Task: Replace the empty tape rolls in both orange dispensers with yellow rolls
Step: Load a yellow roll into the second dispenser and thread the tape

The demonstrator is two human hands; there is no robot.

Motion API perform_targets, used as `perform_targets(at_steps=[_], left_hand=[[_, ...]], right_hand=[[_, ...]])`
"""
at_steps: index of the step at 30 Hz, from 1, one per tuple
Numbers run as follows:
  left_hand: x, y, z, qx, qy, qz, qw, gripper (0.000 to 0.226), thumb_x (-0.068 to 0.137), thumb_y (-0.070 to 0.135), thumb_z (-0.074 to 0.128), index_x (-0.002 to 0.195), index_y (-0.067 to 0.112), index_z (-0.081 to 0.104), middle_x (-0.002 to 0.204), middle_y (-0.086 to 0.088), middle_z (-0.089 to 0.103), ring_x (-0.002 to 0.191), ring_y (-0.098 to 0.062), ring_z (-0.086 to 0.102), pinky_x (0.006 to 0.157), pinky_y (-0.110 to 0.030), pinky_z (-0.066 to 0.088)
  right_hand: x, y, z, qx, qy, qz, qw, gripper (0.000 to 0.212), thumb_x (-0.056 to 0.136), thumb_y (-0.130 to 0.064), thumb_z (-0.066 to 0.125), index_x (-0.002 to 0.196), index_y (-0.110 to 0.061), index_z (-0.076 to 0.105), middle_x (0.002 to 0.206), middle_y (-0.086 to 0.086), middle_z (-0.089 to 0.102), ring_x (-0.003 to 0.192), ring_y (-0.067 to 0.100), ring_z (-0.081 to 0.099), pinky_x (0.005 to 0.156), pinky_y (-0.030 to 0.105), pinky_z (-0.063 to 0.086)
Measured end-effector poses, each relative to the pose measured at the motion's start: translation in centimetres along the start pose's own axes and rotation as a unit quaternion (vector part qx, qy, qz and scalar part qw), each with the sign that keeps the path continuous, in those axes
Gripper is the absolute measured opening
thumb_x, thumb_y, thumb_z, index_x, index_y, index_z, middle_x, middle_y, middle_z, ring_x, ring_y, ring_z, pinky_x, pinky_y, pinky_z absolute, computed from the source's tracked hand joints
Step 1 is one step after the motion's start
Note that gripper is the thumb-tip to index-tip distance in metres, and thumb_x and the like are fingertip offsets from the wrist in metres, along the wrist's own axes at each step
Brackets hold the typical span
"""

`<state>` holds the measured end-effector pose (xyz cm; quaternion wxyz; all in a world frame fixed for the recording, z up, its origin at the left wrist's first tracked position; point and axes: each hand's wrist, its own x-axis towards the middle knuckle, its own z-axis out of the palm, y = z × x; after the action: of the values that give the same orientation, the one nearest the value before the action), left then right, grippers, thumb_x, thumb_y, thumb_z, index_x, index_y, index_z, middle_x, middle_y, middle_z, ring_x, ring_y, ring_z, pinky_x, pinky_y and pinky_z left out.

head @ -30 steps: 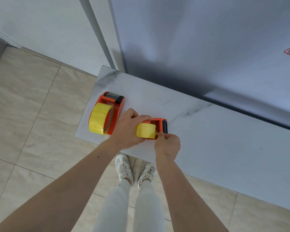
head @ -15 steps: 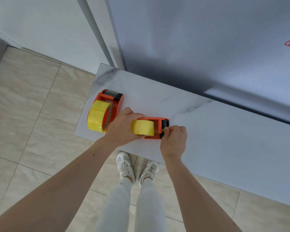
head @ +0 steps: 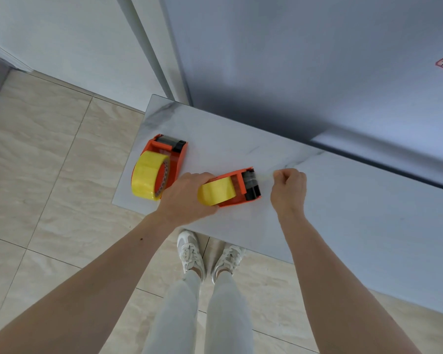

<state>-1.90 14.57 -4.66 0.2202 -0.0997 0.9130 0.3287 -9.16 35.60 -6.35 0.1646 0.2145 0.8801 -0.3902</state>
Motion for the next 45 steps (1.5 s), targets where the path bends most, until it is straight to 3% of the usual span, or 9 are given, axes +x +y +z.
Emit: perform_targets(at_steps=[2, 7, 9, 11, 15, 23, 32, 36, 45], left_hand=[[0.0, 0.1, 0.2, -0.015, 0.001, -0.012, 1.0, 0.055, 0.067, 0.045, 0.076, 0.119, 0.034, 0.06, 0.105, 0.012, 0.068, 0.103, -0.015, 0.058, 0.083, -0.045, 0.054], [-0.2, 0.1, 0.5, -0.025, -0.003, -0.022, 0.999, 0.058, 0.064, 0.051, 0.072, 0.118, 0.035, 0.059, 0.105, 0.012, 0.067, 0.101, -0.016, 0.059, 0.083, -0.045, 0.054], [-0.2, -0.1, 0.6, -0.023, 0.001, -0.024, 0.999, 0.059, 0.064, 0.052, 0.073, 0.119, 0.034, 0.058, 0.105, 0.011, 0.067, 0.1, -0.015, 0.059, 0.082, -0.044, 0.054], [-0.3, -0.1, 0.6, -0.023, 0.004, -0.027, 0.999, 0.061, 0.064, 0.052, 0.074, 0.119, 0.034, 0.058, 0.105, 0.011, 0.067, 0.1, -0.016, 0.059, 0.082, -0.044, 0.054], [-0.4, 0.2, 0.6, -0.025, -0.002, -0.028, 0.999, 0.064, 0.061, 0.055, 0.076, 0.119, 0.036, 0.056, 0.105, 0.012, 0.065, 0.1, -0.014, 0.059, 0.082, -0.043, 0.055], [-0.7, 0.4, 0.5, -0.028, 0.017, -0.034, 0.999, 0.063, 0.063, 0.044, 0.084, 0.118, 0.029, 0.056, 0.097, 0.01, 0.062, 0.093, -0.016, 0.058, 0.077, -0.035, 0.052], [-1.3, 0.1, 0.8, -0.071, 0.023, -0.09, 0.993, 0.055, 0.062, 0.043, 0.084, 0.108, 0.032, 0.056, 0.09, 0.008, 0.065, 0.086, -0.016, 0.062, 0.069, -0.033, 0.052], [-1.9, 0.0, 1.3, -0.08, 0.012, -0.098, 0.992, 0.054, 0.06, 0.049, 0.081, 0.104, 0.033, 0.053, 0.089, 0.01, 0.064, 0.084, -0.015, 0.062, 0.067, -0.031, 0.05], [-1.3, 1.3, 1.7, -0.037, 0.056, -0.075, 0.995, 0.05, 0.072, 0.053, 0.077, 0.112, 0.027, 0.062, 0.084, 0.017, 0.061, 0.077, -0.011, 0.061, 0.067, -0.025, 0.046]], right_hand=[[-0.5, -0.6, -0.1, 0.097, -0.031, 0.059, 0.993, 0.036, 0.098, -0.024, 0.045, 0.066, -0.007, 0.048, 0.071, 0.002, 0.047, 0.067, 0.018, 0.041, 0.061, 0.031, 0.036], [-2.0, -2.1, 0.4, 0.163, -0.09, 0.151, 0.971, 0.063, 0.087, -0.075, 0.041, 0.079, -0.017, 0.063, 0.09, 0.006, 0.072, 0.09, 0.025, 0.063, 0.086, 0.039, 0.044], [-2.2, -2.2, 0.5, 0.138, -0.098, 0.136, 0.976, 0.061, 0.082, -0.067, 0.061, 0.076, -0.006, 0.068, 0.077, 0.008, 0.068, 0.081, 0.027, 0.061, 0.079, 0.036, 0.048], [-2.2, -1.8, 0.9, 0.129, -0.106, 0.107, 0.98, 0.037, 0.08, -0.044, 0.076, 0.069, -0.01, 0.068, 0.066, -0.002, 0.063, 0.072, 0.018, 0.057, 0.065, 0.025, 0.044], [-1.8, -1.2, 1.5, 0.117, -0.096, 0.09, 0.984, 0.013, 0.087, -0.02, 0.068, 0.081, -0.009, 0.068, 0.078, -0.001, 0.066, 0.078, 0.017, 0.058, 0.068, 0.027, 0.045], [-0.3, -1.7, 0.3, 0.107, -0.068, 0.053, 0.99, 0.009, 0.095, -0.02, 0.055, 0.086, -0.018, 0.057, 0.09, -0.004, 0.074, 0.087, 0.016, 0.064, 0.079, 0.031, 0.049], [2.2, -4.1, -3.4, 0.171, -0.009, 0.052, 0.984, 0.014, 0.097, -0.015, 0.045, 0.084, -0.018, 0.042, 0.072, -0.001, 0.073, 0.068, 0.015, 0.066, 0.058, 0.013, 0.042], [3.8, -4.5, -4.4, 0.153, -0.012, 0.038, 0.987, 0.008, 0.095, -0.012, 0.046, 0.088, -0.017, 0.047, 0.069, -0.002, 0.073, 0.061, 0.012, 0.067, 0.066, 0.026, 0.049], [3.9, -5.3, -5.1, 0.296, -0.089, 0.186, 0.933, 0.011, 0.086, -0.014, 0.05, 0.087, -0.015, 0.061, 0.083, 0.008, 0.079, 0.077, 0.02, 0.072, 0.074, 0.032, 0.048]])
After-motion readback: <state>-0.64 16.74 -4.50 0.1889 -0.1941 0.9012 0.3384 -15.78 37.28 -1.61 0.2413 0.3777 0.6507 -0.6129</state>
